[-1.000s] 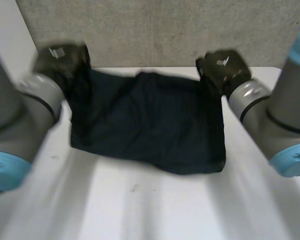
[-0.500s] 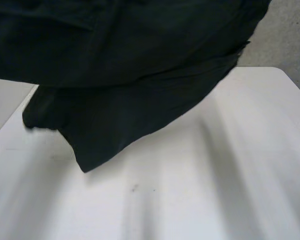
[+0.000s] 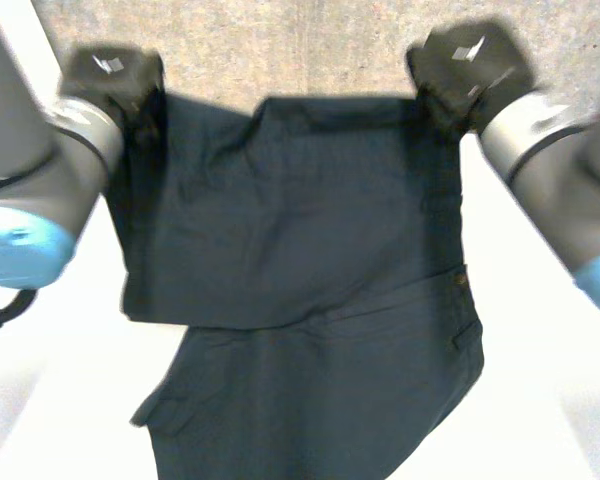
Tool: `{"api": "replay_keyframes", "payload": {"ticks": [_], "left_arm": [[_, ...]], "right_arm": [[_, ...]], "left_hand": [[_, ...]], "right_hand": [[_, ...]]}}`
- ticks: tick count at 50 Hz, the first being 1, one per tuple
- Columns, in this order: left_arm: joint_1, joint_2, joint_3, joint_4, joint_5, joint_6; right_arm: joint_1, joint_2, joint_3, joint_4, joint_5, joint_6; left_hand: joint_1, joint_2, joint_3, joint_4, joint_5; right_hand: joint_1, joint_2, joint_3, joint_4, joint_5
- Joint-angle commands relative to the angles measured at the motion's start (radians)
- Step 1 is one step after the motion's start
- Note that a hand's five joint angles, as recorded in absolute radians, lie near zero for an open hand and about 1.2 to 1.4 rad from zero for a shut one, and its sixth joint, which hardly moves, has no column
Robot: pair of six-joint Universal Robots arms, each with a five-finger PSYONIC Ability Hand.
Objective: Fold the shorts.
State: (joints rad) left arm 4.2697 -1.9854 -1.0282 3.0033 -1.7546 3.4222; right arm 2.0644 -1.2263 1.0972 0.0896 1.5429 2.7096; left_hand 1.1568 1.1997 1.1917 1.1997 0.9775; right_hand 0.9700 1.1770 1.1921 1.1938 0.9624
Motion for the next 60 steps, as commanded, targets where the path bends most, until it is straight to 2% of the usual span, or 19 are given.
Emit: {"api": "replay_keyframes", "payload": {"ticks": [1, 5, 8, 9, 10, 11, 12, 13, 15, 20, 27, 32, 38, 40, 46, 48, 51, 55, 60], "left_arm": [[0.021, -0.38, 0.302, 0.042, 0.0, 0.008], [0.042, -0.555, 0.535, 0.114, 0.001, 0.009], [0.052, -0.657, 0.693, 0.192, 0.009, 0.014], [0.053, -0.693, 0.747, 0.227, 0.021, 0.015], [0.053, -0.705, 0.766, 0.238, 0.03, 0.015], [0.053, -0.713, 0.778, 0.247, 0.04, 0.014], [0.052, -0.717, 0.783, 0.25, 0.052, 0.014], [0.045, -0.717, 0.775, 0.247, 0.07, 0.012], [0.035, -0.717, 0.758, 0.238, 0.075, 0.012], [0.015, -0.672, 0.634, 0.217, 0.073, 0.012], [0.019, -0.39, 0.285, 0.089, 0.044, -0.003], [-0.03, -0.105, -0.1, 0.003, 0.044, -0.023], [-0.131, 0.143, -0.452, 0.003, 0.038, -0.089], [-0.171, 0.209, -0.568, 0.011, 0.032, -0.121], [-0.26, 0.275, -0.779, 0.087, -0.002, -0.166], [-0.29, 0.277, -0.838, 0.135, -0.037, -0.167], [-0.315, 0.267, -0.888, 0.187, -0.088, -0.169], [-0.335, 0.229, -0.946, 0.288, -0.198, -0.169], [-0.343, 0.178, -0.944, 0.322, -0.221, -0.169]], "right_arm": [[0.002, 0.36, -0.219, -0.12, 0.072, 0.001], [0.002, 0.494, -0.327, -0.293, 0.131, -0.008], [0.002, 0.556, -0.356, -0.402, 0.111, -0.011], [-0.001, 0.597, -0.382, -0.445, 0.076, -0.016], [-0.004, 0.616, -0.39, -0.453, 0.053, -0.017], [-0.006, 0.629, -0.395, -0.444, 0.019, -0.02], [-0.007, 0.643, -0.399, -0.427, -0.012, -0.022], [-0.007, 0.657, -0.408, -0.377, -0.061, -0.024], [-0.007, 0.654, -0.405, -0.331, -0.09, -0.019], [-0.023, 0.599, -0.364, -0.234, -0.087, 0.001], [-0.081, 0.358, -0.151, -0.113, -0.086, 0.015], [-0.137, 0.171, 0.051, 0.02, -0.177, 0.006], [-0.228, 0.088, 0.243, 0.116, -0.309, -0.028], [-0.251, 0.071, 0.333, 0.119, -0.348, -0.056], [-0.28, 0.053, 0.5, 0.058, -0.397, -0.119], [-0.282, 0.053, 0.555, -0.008, -0.402, -0.117], [-0.285, 0.056, 0.616, -0.112, -0.403, -0.117], [-0.285, 0.067, 0.664, -0.213, -0.406, -0.116], [-0.285, 0.091, 0.679, -0.274, -0.405, -0.113]], "left_hand": [[0.239, 0.197, 0.205, 0.197, 0.244], [0.239, 0.197, 0.205, 0.197, 0.244], [0.239, 0.197, 0.205, 0.197, 0.244], [0.129, 0.086, 0.094, 0.086, 0.134], [-0.316, -0.359, -0.351, -0.359, -0.312], [-0.742, -0.785, -0.777, -0.785, -0.737], [-0.982, -1.025, -1.017, -1.025, -0.977], [-0.918, -0.961, -0.953, -0.961, -0.914], [-0.982, -1.025, -1.017, -1.025, -0.977], [-0.982, -1.025, -1.017, -1.025, -0.977], [-0.982, -1.025, -1.017, -1.025, -0.977], [-0.973, -1.016, -1.008, -1.016, -0.968], [-0.87, -0.913, -0.905, -0.913, -0.865], [-0.771, -0.814, -0.806, -0.814, -0.766], [-0.758, -0.801, -0.793, -0.801, -0.754], [-0.735, -0.778, -0.77, -0.778, -0.73], [-0.726, -0.769, -0.761, -0.769, -0.721], [-0.706, -0.748, -0.74, -0.748, -0.701], [-0.7, -0.743, -0.735, -0.743, -0.695]], "right_hand": [[0.426, 0.219, 0.204, 0.202, 0.259], [0.426, 0.219, 0.204, 0.202, 0.259], [0.426, 0.219, 0.204, 0.202, 0.259], [-0.052, -0.259, -0.274, -0.276, -0.219], [-0.563, -0.77, -0.785, -0.787, -0.73], [-0.795, -1.003, -1.018, -1.019, -0.962], [-0.795, -1.003, -1.018, -1.019, -0.962], [-0.795, -1.003, -1.018, -1.019, -0.962], [-0.795, -1.003, -1.018, -1.019, -0.962], [-0.795, -1.003, -1.018, -1.019, -0.962], [-0.795, -1.003, -1.018, -1.019, -0.962], [-0.795, -1.003, -1.018, -1.019, -0.962], [-0.753, -0.96, -0.975, -0.977, -0.92], [-0.712, -0.919, -0.934, -0.936, -0.879], [-0.668, -0.875, -0.89, -0.892, -0.835], [-0.601, -0.808, -0.823, -0.824, -0.768], [-0.457, -0.664, -0.679, -0.681, -0.624], [-0.389, -0.596, -0.611, -0.613, -0.556], [-0.248, -0.455, -0.471, -0.472, -0.415]]}}
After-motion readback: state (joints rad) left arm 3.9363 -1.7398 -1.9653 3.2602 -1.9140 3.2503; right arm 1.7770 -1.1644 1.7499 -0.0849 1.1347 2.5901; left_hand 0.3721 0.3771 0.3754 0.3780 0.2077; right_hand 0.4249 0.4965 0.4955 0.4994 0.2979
